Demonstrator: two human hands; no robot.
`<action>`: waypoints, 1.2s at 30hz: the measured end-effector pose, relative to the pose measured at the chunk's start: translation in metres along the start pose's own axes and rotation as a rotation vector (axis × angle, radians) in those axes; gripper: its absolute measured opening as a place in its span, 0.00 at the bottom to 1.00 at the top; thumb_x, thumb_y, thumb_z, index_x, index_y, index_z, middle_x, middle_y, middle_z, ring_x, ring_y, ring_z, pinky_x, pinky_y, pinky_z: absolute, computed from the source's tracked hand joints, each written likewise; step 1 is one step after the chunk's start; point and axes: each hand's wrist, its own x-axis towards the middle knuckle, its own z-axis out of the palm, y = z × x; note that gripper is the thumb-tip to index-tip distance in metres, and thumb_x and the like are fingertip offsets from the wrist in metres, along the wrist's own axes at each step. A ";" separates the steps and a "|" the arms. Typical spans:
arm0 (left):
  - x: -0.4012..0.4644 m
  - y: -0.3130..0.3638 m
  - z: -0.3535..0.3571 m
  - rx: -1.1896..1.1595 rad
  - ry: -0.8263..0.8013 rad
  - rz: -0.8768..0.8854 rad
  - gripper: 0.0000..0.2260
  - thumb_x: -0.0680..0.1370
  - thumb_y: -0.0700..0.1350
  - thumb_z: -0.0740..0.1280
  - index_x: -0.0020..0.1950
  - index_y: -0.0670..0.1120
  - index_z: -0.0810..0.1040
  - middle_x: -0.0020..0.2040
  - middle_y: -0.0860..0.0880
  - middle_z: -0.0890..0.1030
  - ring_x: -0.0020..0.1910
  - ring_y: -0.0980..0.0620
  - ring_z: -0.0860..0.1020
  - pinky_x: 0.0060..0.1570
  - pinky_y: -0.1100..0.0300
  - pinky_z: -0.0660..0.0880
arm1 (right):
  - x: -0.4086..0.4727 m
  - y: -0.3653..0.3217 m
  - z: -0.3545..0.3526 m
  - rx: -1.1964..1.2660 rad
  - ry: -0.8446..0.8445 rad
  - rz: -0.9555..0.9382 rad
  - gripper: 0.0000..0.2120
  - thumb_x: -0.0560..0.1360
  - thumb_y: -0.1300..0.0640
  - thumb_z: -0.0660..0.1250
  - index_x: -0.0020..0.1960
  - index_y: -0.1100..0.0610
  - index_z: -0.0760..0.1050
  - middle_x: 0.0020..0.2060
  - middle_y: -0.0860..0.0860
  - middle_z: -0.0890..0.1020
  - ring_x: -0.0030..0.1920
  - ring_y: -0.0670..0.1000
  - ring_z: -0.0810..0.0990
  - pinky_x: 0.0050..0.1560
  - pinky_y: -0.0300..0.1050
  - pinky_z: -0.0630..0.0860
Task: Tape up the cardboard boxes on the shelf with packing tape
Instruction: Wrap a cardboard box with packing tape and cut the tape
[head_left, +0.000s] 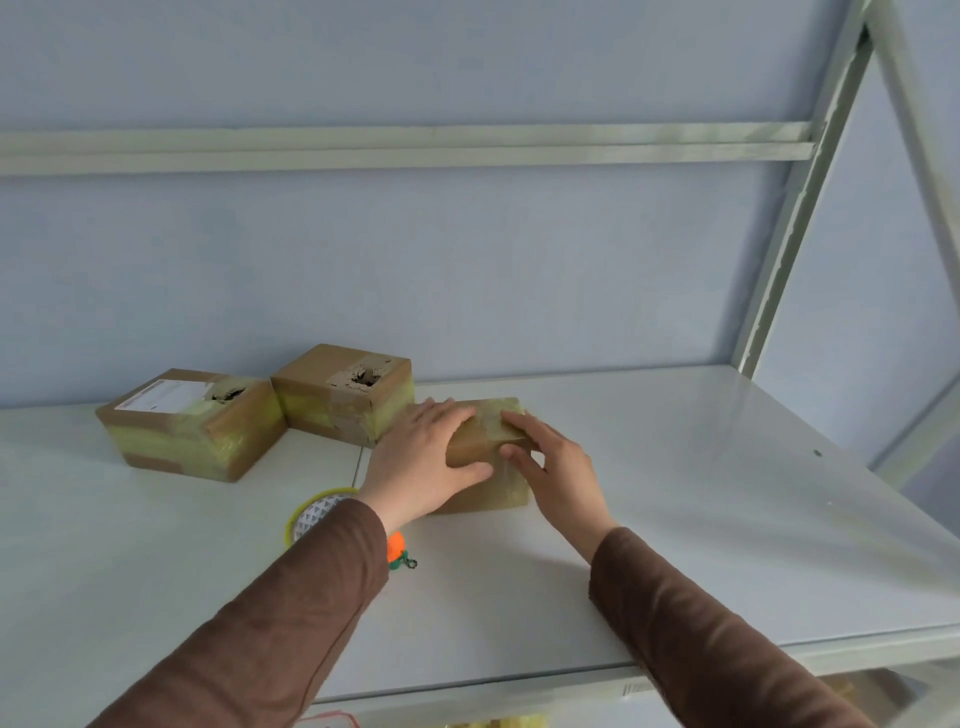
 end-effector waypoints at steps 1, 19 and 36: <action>-0.004 -0.001 -0.004 -0.148 -0.017 -0.027 0.31 0.75 0.67 0.69 0.76 0.64 0.65 0.81 0.60 0.60 0.81 0.58 0.55 0.75 0.53 0.61 | -0.004 0.001 -0.005 0.010 0.014 0.002 0.18 0.80 0.50 0.71 0.69 0.45 0.77 0.60 0.40 0.82 0.58 0.44 0.81 0.61 0.48 0.77; 0.022 -0.009 0.021 -1.405 -0.107 -0.686 0.22 0.72 0.49 0.80 0.63 0.46 0.78 0.50 0.44 0.88 0.48 0.44 0.87 0.46 0.48 0.82 | 0.032 -0.018 -0.004 0.865 -0.150 0.709 0.24 0.79 0.55 0.72 0.73 0.50 0.69 0.58 0.56 0.83 0.42 0.50 0.87 0.38 0.43 0.82; -0.009 0.020 0.003 -1.420 -0.009 -0.416 0.20 0.71 0.64 0.76 0.51 0.50 0.82 0.55 0.54 0.86 0.55 0.54 0.85 0.52 0.53 0.81 | -0.001 -0.023 -0.035 0.788 -0.167 0.439 0.16 0.76 0.41 0.71 0.58 0.50 0.77 0.56 0.48 0.84 0.51 0.50 0.84 0.47 0.47 0.80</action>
